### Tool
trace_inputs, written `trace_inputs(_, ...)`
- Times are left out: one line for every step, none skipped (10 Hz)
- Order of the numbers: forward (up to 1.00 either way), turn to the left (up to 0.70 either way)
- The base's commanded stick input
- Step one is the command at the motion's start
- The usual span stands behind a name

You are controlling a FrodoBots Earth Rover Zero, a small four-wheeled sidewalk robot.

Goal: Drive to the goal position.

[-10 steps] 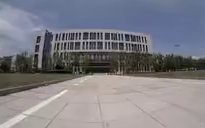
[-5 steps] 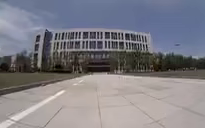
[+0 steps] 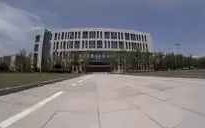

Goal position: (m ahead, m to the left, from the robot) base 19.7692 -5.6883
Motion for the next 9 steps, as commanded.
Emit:
trace_inputs(0.5, 0.01)
trace_inputs(0.5, 0.01)
trace_inputs(0.5, 0.01)
trace_inputs(0.5, 0.01)
trace_inputs(0.5, 0.01)
trace_inputs(0.5, 0.01)
trace_inputs(0.5, 0.01)
trace_inputs(0.5, 0.01)
trace_inputs(0.5, 0.01)
